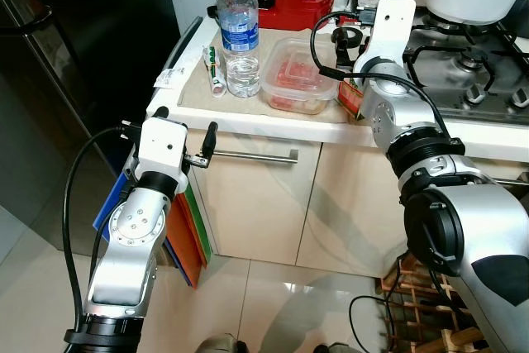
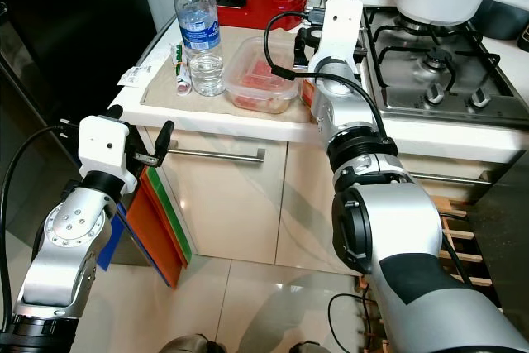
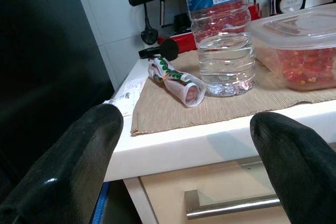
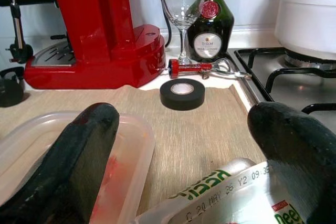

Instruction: Restocking fridge

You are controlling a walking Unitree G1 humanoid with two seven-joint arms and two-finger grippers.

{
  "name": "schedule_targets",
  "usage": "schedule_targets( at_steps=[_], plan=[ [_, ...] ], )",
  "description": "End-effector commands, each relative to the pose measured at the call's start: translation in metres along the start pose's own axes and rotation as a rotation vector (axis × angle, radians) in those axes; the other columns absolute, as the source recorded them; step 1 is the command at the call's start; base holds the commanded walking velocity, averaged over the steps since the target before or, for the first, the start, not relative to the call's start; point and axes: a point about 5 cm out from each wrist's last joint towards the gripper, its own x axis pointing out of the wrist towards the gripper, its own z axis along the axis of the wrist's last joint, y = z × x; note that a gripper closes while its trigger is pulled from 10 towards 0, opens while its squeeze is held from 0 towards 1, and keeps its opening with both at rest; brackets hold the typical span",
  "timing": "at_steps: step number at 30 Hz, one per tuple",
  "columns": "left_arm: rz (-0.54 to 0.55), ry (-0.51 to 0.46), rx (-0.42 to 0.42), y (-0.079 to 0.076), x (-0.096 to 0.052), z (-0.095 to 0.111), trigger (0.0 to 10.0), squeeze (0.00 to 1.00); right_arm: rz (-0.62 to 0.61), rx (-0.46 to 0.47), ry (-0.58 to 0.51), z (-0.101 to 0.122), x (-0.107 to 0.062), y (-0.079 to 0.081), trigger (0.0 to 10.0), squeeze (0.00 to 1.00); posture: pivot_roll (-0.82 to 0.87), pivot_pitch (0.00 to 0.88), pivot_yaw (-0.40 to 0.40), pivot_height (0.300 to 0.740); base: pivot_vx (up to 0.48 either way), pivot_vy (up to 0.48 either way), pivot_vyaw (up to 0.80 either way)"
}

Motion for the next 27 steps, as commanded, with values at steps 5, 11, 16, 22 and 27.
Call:
schedule_targets(
  at_steps=[5,11,16,22,27],
  plan=[
    [0.004,0.001,0.009,0.0009,0.0018,-0.0007,10.0,0.00,-0.008,0.011,0.085,-0.0152,-0.0014,-0.0014,0.0,0.00,0.11,0.008,0.040,0.740,0.000,0.000,0.00],
    [0.004,0.001,0.011,0.0011,0.0026,-0.0008,10.0,0.00,-0.011,0.049,0.109,-0.0192,-0.0021,-0.0009,0.0,0.00,0.12,0.007,0.041,0.740,0.000,0.000,0.00],
    [0.003,0.002,0.013,0.0015,0.0030,-0.0009,10.0,0.00,-0.008,0.065,0.100,-0.0196,-0.0025,-0.0005,0.0,0.00,0.11,0.009,0.043,0.740,0.000,0.000,0.00],
    [0.003,0.002,0.013,0.0015,0.0031,-0.0008,10.0,0.00,-0.008,0.062,0.088,-0.0185,-0.0025,0.0000,0.0,0.00,0.11,0.010,0.043,0.740,0.000,0.000,0.00],
    [0.003,0.002,0.013,0.0015,0.0031,-0.0008,10.0,0.00,-0.008,0.062,0.088,-0.0185,-0.0025,0.0000,0.0,0.00,0.11,0.010,0.043,0.740,0.000,0.000,0.00]
  ],
)
